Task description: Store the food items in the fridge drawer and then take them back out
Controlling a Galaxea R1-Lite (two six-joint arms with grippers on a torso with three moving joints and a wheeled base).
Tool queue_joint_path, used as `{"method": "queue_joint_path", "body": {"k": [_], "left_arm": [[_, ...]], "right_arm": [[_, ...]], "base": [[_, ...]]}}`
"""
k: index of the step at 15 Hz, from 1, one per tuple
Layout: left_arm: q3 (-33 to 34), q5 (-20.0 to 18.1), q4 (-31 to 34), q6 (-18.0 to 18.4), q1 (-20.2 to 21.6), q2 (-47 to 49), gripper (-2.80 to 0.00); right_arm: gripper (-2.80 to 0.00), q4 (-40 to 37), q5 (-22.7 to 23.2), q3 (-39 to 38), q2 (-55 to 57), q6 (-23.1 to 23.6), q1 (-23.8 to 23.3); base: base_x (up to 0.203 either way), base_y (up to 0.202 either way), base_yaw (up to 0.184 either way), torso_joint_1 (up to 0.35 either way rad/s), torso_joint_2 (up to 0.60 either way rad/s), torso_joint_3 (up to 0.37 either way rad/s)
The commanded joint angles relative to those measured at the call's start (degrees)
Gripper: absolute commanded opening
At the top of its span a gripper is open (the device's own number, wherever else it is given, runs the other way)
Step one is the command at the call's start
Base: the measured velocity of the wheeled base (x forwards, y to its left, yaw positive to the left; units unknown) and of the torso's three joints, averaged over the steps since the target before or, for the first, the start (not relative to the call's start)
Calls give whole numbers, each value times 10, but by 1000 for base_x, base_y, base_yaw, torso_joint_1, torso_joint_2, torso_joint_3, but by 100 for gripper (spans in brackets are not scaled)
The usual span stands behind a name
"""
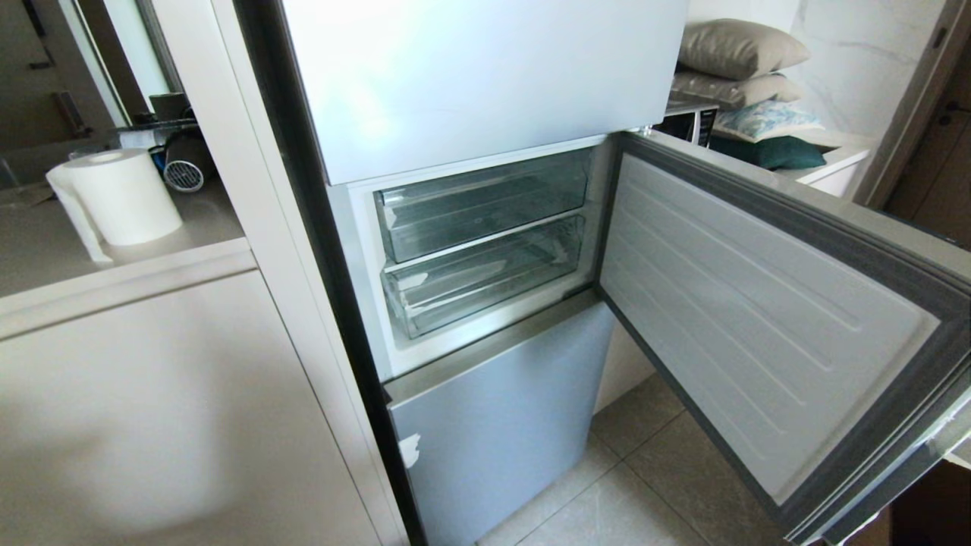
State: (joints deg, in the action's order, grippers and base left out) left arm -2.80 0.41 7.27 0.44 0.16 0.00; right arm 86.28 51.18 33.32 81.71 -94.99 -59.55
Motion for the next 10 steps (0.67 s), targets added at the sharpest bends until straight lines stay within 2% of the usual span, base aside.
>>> {"method": "queue_joint_path", "body": {"k": [1, 2, 3, 4, 6, 9, 10], "left_arm": [[0, 0, 0, 0, 0, 0, -280], [0, 0, 0, 0, 0, 0, -280], [0, 0, 0, 0, 0, 0, -280], [0, 0, 0, 0, 0, 0, -280], [0, 0, 0, 0, 0, 0, -280], [0, 0, 0, 0, 0, 0, -280], [0, 0, 0, 0, 0, 0, -280]], "right_arm": [[-280, -93, -14, 0, 7, 129, 22], [-280, -185, -65, 6, 7, 195, 43], [-280, -300, -153, 19, 8, 262, 84], [-280, -386, -235, 29, 6, 319, 144], [-280, -433, -333, 19, -4, 385, 263], [-280, -452, -446, -5, -30, 485, 456], [-280, -456, -470, -10, -40, 506, 513]], "base": [[0, 0, 0, 0, 0, 0], [0, 0, 0, 0, 0, 0], [0, 0, 0, 0, 0, 0], [0, 0, 0, 0, 0, 0], [0, 0, 0, 0, 0, 0], [0, 0, 0, 0, 0, 0], [0, 0, 0, 0, 0, 0]]}}
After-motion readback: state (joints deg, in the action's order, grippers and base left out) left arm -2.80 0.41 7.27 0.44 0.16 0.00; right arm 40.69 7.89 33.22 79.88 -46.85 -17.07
